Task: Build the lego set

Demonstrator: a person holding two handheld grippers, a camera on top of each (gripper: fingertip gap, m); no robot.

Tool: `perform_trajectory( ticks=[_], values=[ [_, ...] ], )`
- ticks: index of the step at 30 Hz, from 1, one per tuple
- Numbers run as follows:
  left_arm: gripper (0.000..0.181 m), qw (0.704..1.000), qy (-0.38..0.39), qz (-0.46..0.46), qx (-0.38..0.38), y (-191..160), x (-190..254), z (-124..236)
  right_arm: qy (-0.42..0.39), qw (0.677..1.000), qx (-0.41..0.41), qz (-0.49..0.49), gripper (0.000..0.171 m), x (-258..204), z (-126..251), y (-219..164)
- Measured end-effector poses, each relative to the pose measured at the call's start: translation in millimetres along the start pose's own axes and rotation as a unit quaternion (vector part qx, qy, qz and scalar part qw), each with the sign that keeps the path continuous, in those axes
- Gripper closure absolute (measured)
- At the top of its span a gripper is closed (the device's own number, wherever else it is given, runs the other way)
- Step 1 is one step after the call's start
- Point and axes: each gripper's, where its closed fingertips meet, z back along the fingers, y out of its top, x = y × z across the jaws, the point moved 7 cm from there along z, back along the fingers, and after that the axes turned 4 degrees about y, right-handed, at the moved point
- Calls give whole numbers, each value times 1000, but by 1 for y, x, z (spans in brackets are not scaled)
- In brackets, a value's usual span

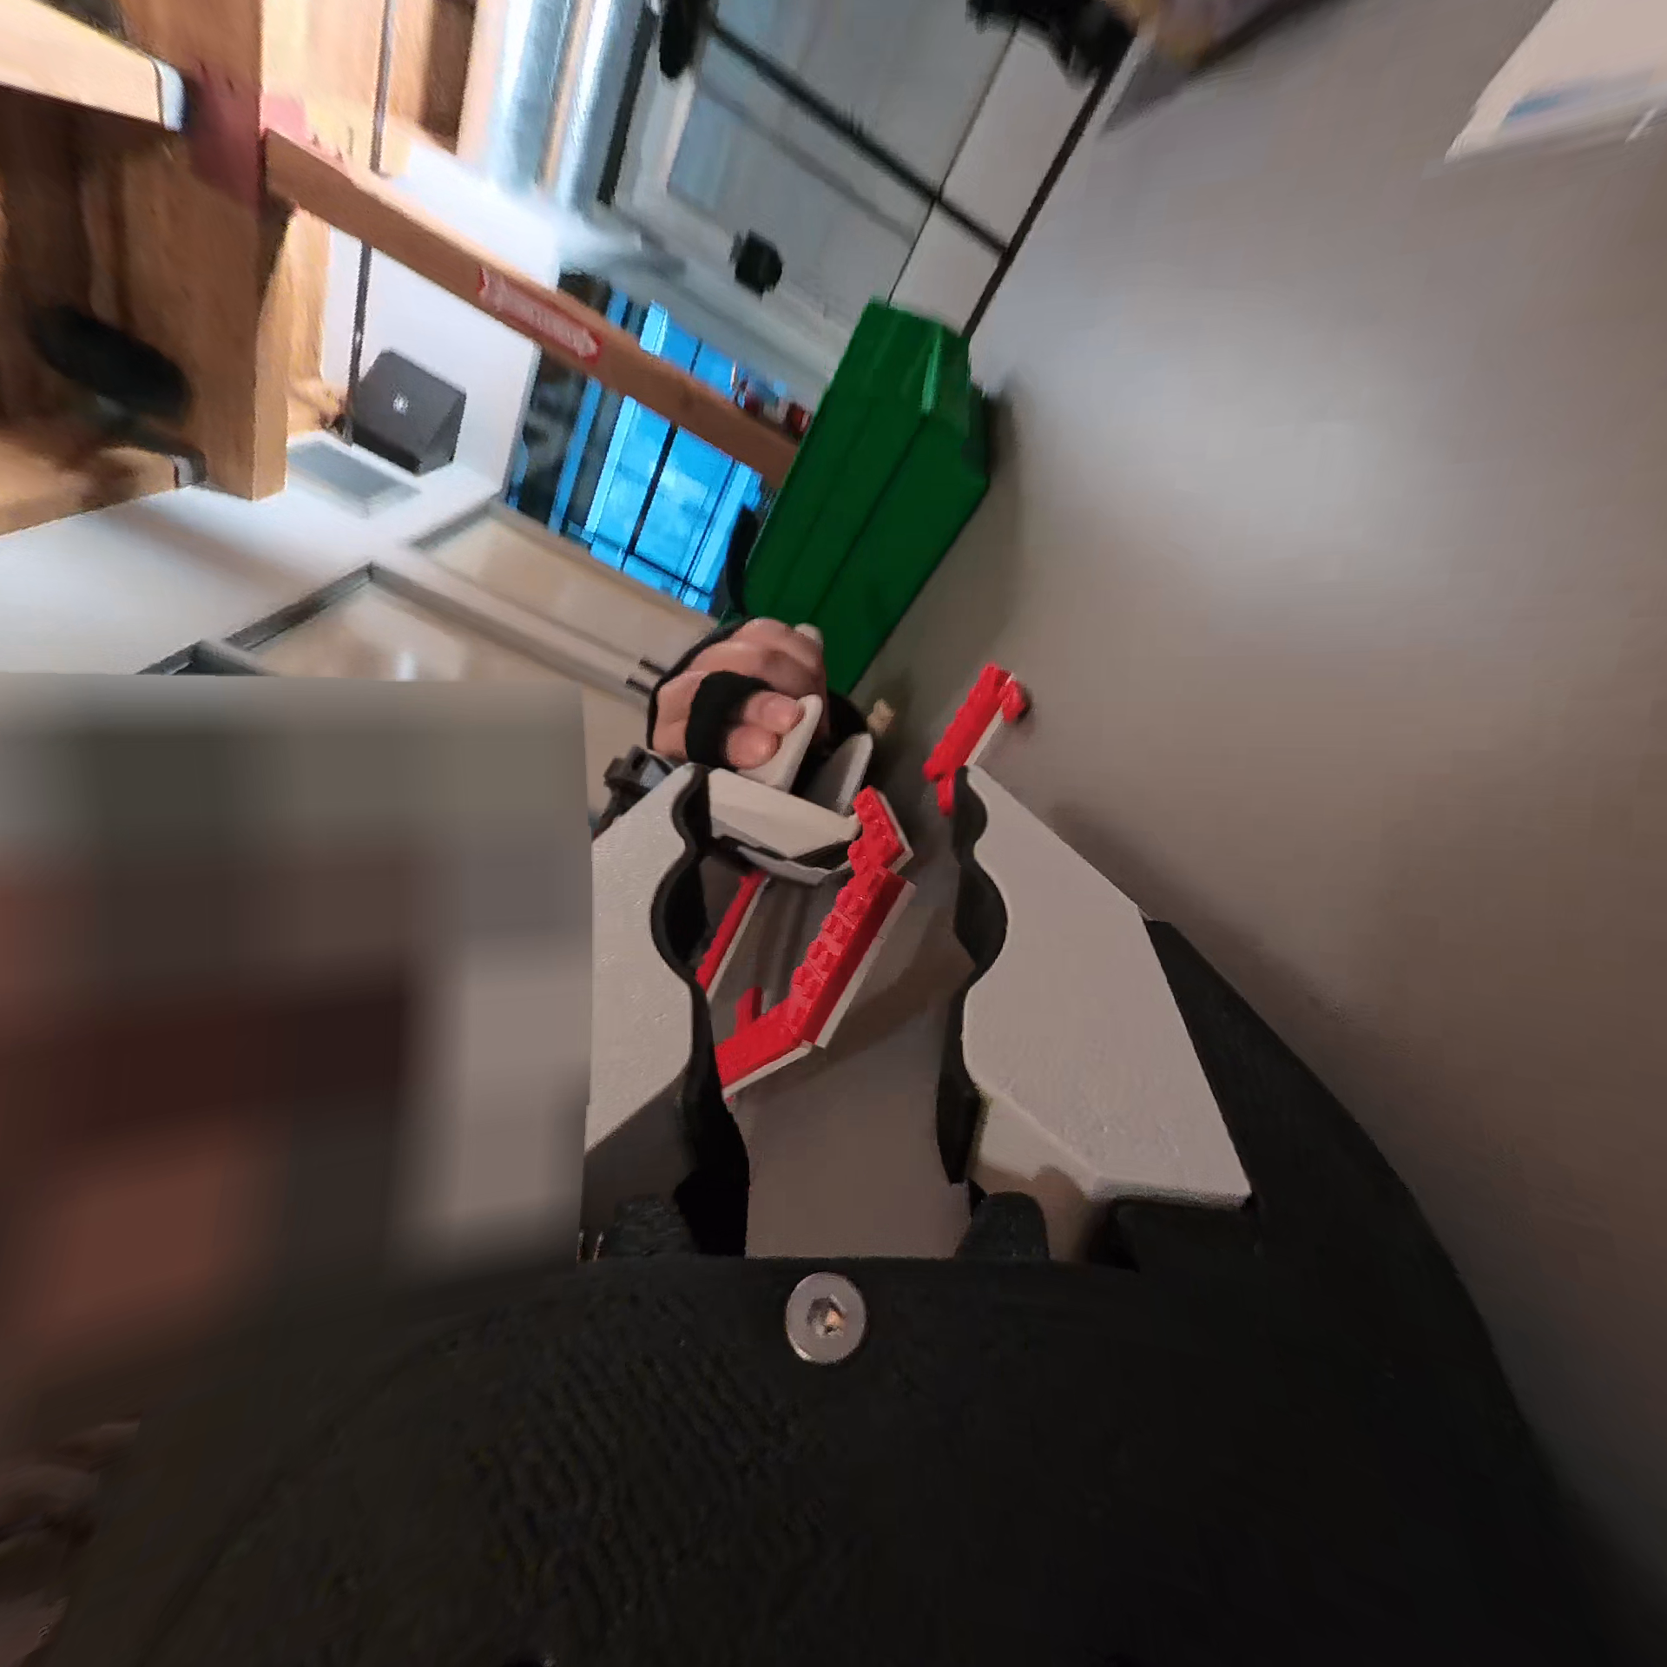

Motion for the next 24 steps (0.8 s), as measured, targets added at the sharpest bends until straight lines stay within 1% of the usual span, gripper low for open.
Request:
perform_trajectory(
  ticks=[2,5,7,8,10,12,14,16,18,19,21,24],
  values=[
    [178,1000,-5,18,-8,-3,-2,-1,-24,999,26,39,117,-4,8,1],
    [178,999,-11,35,-24,-8,-4,-3,-67,991,33,111,117,-19,11,-11],
    [178,998,-19,44,-44,-12,-5,-5,-100,979,30,177,117,-34,10,-22],
    [177,997,-25,54,-55,-15,-6,-6,-127,967,22,219,117,-42,10,-29],
    [177,993,-39,75,-84,-21,-6,-9,-187,933,1,309,116,-61,7,-43],
    [177,988,-48,92,-114,-28,-7,-10,-245,881,-28,403,116,-81,1,-58],
    [177,981,-60,106,-153,-34,-7,-12,-287,832,-80,468,116,-97,-6,-75],
    [177,971,-63,122,-197,-39,-8,-15,-334,794,-128,492,116,-103,-11,-87],
    [177,953,-73,156,-249,-43,-7,-19,-374,775,-141,489,118,-104,-14,-92],
    [176,944,-78,173,-269,-44,-6,-21,-393,771,-139,482,119,-103,-13,-91],
    [176,934,-74,197,-289,-41,-8,-26,-440,766,-122,453,129,-94,-8,-85],
    [176,919,-73,211,-325,-33,-11,-32,-479,770,-134,400,130,-72,-2,-73]
  ],
)
